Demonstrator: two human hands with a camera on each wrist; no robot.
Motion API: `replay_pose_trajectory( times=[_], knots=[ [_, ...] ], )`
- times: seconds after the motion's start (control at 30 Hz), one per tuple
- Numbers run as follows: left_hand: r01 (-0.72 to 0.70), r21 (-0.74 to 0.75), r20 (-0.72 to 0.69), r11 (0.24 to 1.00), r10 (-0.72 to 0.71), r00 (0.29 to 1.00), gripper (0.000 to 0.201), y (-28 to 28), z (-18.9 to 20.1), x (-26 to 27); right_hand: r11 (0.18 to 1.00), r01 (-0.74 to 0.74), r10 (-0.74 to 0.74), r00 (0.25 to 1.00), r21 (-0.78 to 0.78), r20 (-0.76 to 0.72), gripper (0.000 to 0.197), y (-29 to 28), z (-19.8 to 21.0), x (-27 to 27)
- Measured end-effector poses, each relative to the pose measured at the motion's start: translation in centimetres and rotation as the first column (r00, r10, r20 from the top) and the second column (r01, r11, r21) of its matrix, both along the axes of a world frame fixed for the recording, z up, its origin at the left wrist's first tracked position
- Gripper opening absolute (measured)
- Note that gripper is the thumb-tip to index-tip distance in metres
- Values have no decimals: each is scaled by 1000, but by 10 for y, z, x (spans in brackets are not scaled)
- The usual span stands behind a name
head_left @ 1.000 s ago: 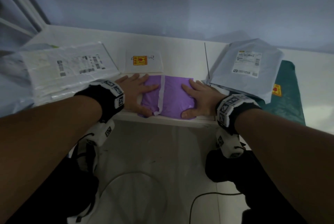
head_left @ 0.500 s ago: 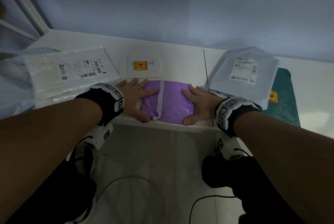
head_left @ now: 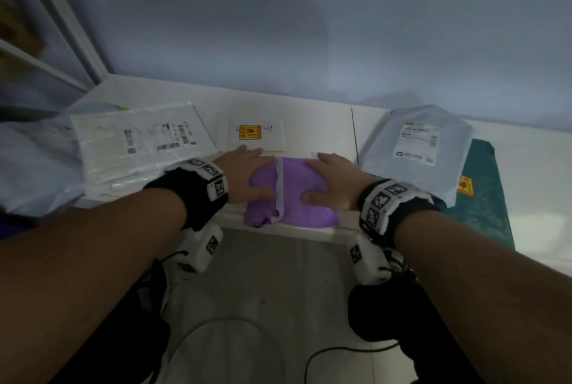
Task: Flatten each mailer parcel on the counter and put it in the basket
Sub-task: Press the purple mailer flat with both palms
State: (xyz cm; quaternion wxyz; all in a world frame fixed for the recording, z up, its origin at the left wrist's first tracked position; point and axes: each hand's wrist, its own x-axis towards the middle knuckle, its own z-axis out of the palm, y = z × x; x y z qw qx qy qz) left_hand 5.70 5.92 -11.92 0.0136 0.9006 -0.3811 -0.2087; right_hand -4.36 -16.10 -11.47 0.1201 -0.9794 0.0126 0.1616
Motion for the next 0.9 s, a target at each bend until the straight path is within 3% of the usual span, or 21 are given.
replay_pose_trajectory(
  times=[0.1, 0.2, 0.27, 0.4, 0.5, 0.63, 0.9],
  knots=[
    [39, -93, -6, 995, -39, 999, 92, -19, 7, -10, 998, -54, 53, 998, 20, 38, 89, 16, 4, 11],
    [40, -175, -46, 984, -49, 998, 67, -36, -2, -22, 994, -71, 74, 997, 85, -36, 76, 26, -6, 18],
    [29, -159, -102, 987, -46, 994, 60, -38, -9, -23, 991, -67, 76, 994, 114, -78, 76, 27, -11, 18],
    [38, -157, -172, 987, -65, 983, 71, -38, -13, -16, 991, -72, 87, 986, 110, -145, 89, 24, -14, 22],
    [110, -86, -140, 990, -121, 983, 91, -34, -18, -14, 992, -85, 100, 981, 98, -167, 91, 23, -13, 22],
    [118, -71, -102, 990, -125, 987, 102, -29, -23, -15, 989, -83, 105, 976, 122, -190, 98, 19, -10, 20],
    [120, -70, -79, 990, -125, 989, 103, -29, -31, -16, 990, -64, 87, 980, 129, -177, 103, 11, -15, 11]
  ],
)
